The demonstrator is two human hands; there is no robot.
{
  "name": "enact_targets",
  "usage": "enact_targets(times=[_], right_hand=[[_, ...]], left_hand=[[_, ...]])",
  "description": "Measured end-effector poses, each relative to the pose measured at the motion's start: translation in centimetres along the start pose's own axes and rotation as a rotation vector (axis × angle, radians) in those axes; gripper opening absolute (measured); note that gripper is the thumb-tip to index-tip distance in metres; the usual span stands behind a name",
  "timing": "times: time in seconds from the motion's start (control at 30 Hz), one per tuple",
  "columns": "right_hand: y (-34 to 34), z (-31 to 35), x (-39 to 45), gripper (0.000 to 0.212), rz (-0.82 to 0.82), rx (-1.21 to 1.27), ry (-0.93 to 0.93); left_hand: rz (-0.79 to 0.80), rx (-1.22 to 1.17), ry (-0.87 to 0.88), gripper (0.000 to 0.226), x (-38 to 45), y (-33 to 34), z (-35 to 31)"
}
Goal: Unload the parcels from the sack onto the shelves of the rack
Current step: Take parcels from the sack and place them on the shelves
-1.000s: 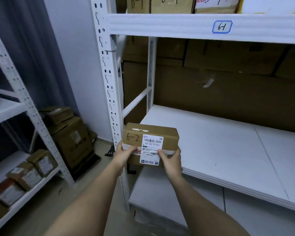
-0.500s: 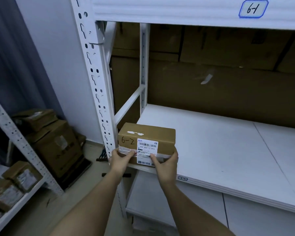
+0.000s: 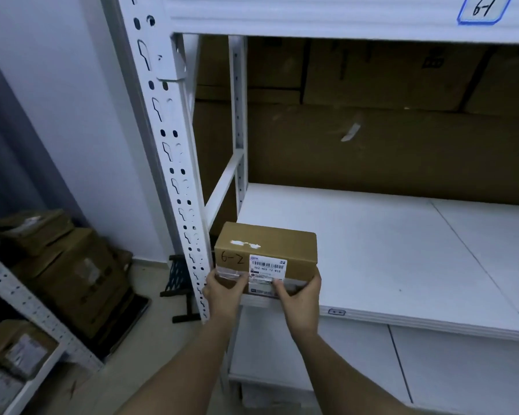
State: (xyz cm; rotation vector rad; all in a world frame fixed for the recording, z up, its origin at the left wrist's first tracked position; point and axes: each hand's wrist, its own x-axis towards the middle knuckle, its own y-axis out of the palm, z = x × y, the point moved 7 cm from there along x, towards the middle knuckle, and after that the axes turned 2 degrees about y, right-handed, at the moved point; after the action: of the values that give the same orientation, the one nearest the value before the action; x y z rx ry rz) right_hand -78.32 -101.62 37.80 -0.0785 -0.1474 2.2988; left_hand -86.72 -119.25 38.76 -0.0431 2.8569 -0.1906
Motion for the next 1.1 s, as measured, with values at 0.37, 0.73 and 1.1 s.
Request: enact_targets(times=[0.37, 0.73, 1.1], right_hand=[[1.0, 0.4, 3.0, 0.081, 0.037, -0.038, 0.029], [1.8, 1.3, 7.8, 0.083, 0.059, -0.099, 0.051], [2.5, 1.1, 9.9, 0.084, 0.07, -0.127, 0.065]], left_hand=[[0.062, -0.112, -0.057, 0.082, 1.9, 1.8, -0.8], [0.246, 0.095, -0.036, 0.069, 5.7, 3.2, -2.6], [0.289, 0.122, -0.083, 0.08, 7.1, 3.6, -2.7]])
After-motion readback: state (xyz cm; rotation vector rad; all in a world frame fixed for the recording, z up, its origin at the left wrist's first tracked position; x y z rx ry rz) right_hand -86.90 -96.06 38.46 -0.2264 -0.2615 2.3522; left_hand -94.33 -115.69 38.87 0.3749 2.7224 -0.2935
